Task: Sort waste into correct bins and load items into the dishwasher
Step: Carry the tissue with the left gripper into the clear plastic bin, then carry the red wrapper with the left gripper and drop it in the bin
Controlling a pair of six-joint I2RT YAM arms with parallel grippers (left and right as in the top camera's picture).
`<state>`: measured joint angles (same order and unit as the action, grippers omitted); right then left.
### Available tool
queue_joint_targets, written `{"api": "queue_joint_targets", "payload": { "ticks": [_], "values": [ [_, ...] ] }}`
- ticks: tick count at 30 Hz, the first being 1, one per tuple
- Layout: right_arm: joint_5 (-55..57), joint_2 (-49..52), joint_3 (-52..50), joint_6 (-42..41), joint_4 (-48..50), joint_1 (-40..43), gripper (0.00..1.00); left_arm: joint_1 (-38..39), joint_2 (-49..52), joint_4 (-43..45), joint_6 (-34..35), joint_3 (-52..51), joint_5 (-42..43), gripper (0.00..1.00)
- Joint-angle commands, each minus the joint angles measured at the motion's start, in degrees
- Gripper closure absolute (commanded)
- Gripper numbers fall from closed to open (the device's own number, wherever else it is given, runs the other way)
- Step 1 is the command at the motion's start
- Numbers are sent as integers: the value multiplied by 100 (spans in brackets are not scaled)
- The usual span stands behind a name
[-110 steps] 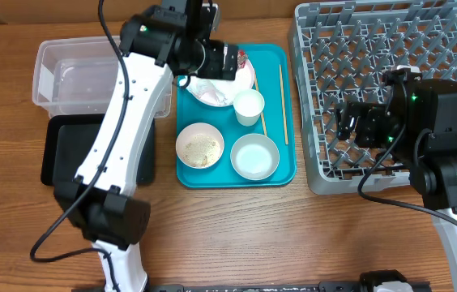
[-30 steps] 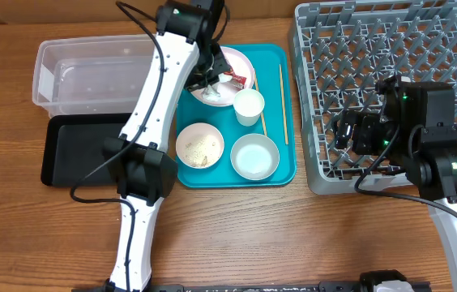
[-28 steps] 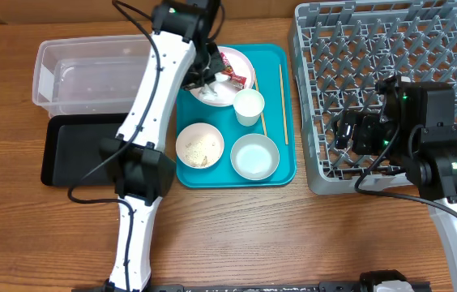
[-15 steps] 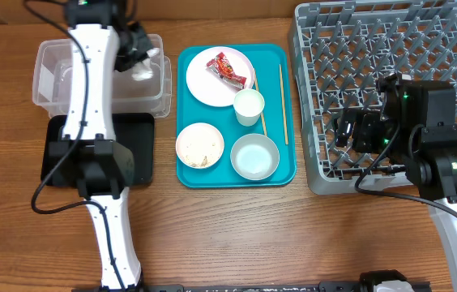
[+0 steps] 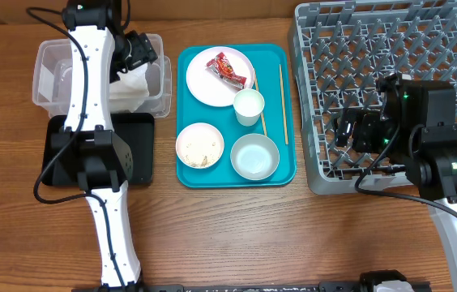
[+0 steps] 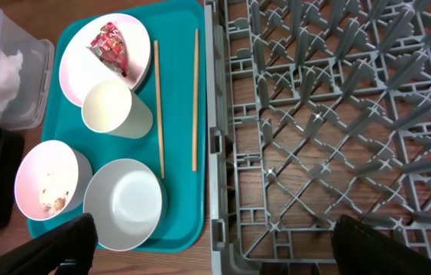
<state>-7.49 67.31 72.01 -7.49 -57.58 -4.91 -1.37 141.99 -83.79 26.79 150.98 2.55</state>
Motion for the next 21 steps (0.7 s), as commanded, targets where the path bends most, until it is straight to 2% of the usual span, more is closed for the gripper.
{"api": "queue_joint_targets", "payload": {
  "ticks": [1,11,21],
  "values": [
    [-33,0,144,-2,68,11,0,448,-350,4,-205,428,201,12],
    [-33,0,144,-2,-55,11,0,2004,20,623,487,234,-555,11],
    [-33,2,144,-2,-223,11,0,2273,962,1405,1429,214,-570,11]
  ]
}}
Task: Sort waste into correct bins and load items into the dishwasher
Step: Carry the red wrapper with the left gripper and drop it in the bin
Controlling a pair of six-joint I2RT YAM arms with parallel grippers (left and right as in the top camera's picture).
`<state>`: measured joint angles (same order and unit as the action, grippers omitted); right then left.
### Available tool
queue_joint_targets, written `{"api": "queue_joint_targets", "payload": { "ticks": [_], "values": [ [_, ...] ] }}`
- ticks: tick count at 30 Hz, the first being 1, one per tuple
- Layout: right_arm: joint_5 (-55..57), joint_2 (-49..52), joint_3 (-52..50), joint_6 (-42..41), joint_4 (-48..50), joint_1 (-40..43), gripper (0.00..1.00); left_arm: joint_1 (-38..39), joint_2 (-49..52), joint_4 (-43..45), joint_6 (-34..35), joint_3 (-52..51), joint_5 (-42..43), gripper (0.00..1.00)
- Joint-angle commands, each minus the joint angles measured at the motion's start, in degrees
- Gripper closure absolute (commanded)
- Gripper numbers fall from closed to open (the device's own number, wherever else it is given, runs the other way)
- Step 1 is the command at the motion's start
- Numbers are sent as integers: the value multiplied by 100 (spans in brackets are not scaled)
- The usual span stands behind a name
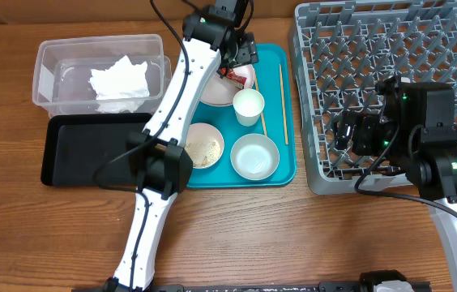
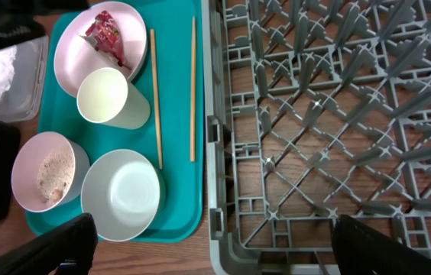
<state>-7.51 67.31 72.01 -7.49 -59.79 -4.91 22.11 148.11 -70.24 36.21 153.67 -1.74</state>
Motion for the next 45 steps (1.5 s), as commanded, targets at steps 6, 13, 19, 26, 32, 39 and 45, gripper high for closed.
{"api": "queue_joint_targets", "payload": {
  "ticks": [6,13,19,26,32,39,45],
  "values": [
    [-31,0,144,-2,-42,11,0,-81,702,275,756,-57,-122,15],
    [-31,2,144,-2,-59,11,0,-70,1014,319,756,-59,-120,26],
    [-31,2,144,-2,-79,11,0,-70,1196,216,756,-61,-101,47],
    [-31,0,144,-2,-81,11,0,-127,1139,20,745,4,17,96],
    [-28,0,144,-2,-79,11,0,-428,619,-584,551,544,551,96],
    [-31,0,144,-2,-59,11,0,-1071,-542,-1722,492,1237,409,96],
    [-31,0,144,-2,-33,11,0,-1904,-922,-2310,494,1220,-232,96]
  ]
}}
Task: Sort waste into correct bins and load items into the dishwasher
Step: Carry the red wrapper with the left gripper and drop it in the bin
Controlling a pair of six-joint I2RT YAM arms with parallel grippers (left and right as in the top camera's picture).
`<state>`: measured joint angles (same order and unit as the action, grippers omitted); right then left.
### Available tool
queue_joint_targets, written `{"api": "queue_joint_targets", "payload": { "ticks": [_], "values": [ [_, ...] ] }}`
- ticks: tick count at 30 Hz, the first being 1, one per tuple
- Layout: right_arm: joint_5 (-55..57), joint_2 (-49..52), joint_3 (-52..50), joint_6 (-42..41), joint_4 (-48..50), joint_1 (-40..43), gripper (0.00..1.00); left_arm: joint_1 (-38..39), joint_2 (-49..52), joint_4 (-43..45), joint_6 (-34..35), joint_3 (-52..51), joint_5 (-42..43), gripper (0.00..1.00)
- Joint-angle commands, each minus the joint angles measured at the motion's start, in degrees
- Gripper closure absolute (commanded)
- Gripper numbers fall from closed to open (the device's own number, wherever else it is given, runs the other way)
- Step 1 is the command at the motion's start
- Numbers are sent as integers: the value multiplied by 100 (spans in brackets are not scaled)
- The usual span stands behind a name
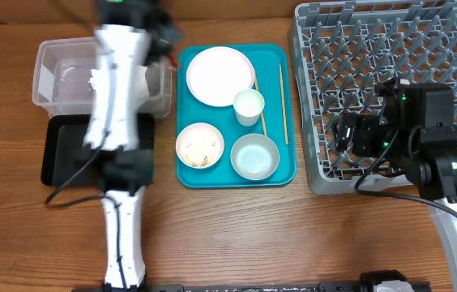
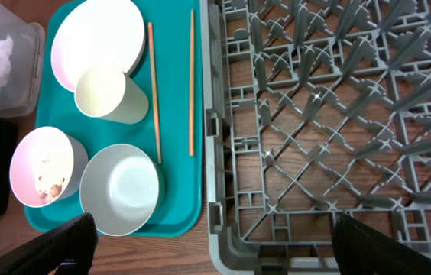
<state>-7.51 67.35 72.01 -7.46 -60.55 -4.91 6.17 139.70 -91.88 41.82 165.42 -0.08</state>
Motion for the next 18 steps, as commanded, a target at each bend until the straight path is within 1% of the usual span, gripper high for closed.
{"api": "queue_joint_targets", "payload": {
  "ticks": [1,4,5,6,7,8,9,10,12,14,16,18],
  "values": [
    [-31,-4,144,-4,44,11,0,-435,-35,-192,-68,11,-396,96],
    [-31,-2,144,-4,44,11,0,-748,153,-234,-66,-181,-393,95],
    [-31,-2,144,-7,44,11,0,-826,219,-229,-68,-232,-396,91],
    [-33,-4,144,-7,42,11,0,-903,317,-216,-72,-284,-400,83],
    [-33,-4,144,-7,39,11,0,-960,393,-208,-70,-328,-398,68],
    [-33,-4,144,-7,39,11,0,-1005,470,-192,-70,-358,-393,46],
    [-33,-4,144,-7,39,11,0,-1040,549,-175,-74,-372,-398,34],
    [-31,-4,144,-7,42,11,0,-1075,632,-157,-125,-372,-393,26],
    [-31,-4,144,-7,44,11,0,-1104,713,-94,-345,-372,-321,18],
    [-33,-2,144,-7,44,11,0,-1108,721,-55,-459,-372,-306,14],
    [-31,-4,144,-4,44,11,0,-1108,675,-20,-566,-341,-275,13],
    [-31,-4,144,-7,48,11,0,-1108,608,-74,-793,-247,-87,15]
  ]
}}
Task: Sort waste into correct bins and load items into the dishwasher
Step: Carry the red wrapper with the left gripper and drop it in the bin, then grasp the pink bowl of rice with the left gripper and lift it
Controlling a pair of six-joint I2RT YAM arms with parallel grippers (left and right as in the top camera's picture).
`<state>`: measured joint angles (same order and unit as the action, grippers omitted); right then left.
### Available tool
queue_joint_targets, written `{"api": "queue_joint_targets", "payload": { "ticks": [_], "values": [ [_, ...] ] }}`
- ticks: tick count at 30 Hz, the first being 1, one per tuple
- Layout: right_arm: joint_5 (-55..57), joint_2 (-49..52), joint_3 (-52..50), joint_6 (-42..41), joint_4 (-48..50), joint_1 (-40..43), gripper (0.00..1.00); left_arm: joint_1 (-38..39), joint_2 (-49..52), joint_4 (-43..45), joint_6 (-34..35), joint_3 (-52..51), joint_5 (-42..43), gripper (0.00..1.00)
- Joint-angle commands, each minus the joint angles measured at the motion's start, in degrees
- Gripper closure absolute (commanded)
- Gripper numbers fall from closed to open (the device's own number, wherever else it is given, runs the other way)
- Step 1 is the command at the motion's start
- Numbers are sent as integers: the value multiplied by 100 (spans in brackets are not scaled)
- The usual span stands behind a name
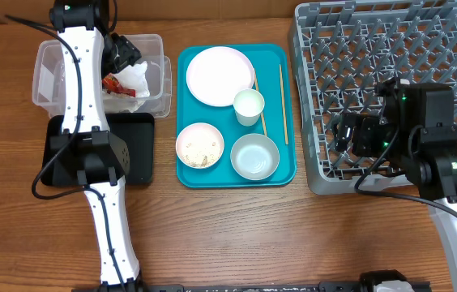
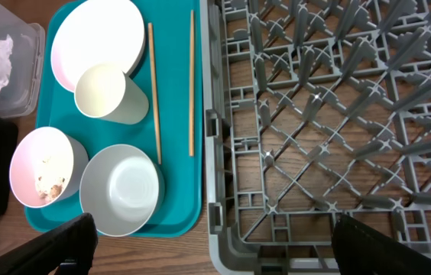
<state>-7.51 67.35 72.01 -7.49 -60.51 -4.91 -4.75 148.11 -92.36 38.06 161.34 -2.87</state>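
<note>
My left gripper [image 1: 123,55] hangs over the clear plastic bin [image 1: 49,77]. A red wrapper [image 1: 114,81] shows just under it, beside white tissue [image 1: 138,75]; whether the fingers still hold it is unclear. The teal tray [image 1: 212,118] carries a bare white plate [image 1: 220,75], a cup [image 1: 249,107], a pink bowl with food scraps [image 1: 200,146], a pale bowl [image 1: 254,156] and two chopsticks [image 1: 282,93]. My right gripper [image 2: 215,256] stands open and empty over the near-left corner of the grey dish rack [image 2: 315,114].
A black tray [image 1: 139,154] lies in front of the clear bin, partly under the left arm. The grey rack [image 1: 374,49] fills the right side, its left wall close to the teal tray. Bare wood lies along the front.
The left arm, then blurred near the bin, now holds still with its gripper over the bin. The red wrapper now shows inside the bin. The right arm has not moved.
The left gripper was first over the bin while the red wrapper lay on the white plate. Then it was at the plate, on the wrapper. Later the plate was bare and the arm was back at the bin. Now the wrapper is in the bin.
</note>
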Motion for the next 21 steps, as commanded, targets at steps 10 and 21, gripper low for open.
{"api": "queue_joint_targets", "payload": {
  "ticks": [10,21],
  "values": [
    [-83,-4,144,-4,118,11,0,221,-1333,-446,-1757,356,1567,0],
    [-116,-4,144,-2,59,11,0,1255,-2660,-446,-2129,-890,1816,0]
  ]
}}
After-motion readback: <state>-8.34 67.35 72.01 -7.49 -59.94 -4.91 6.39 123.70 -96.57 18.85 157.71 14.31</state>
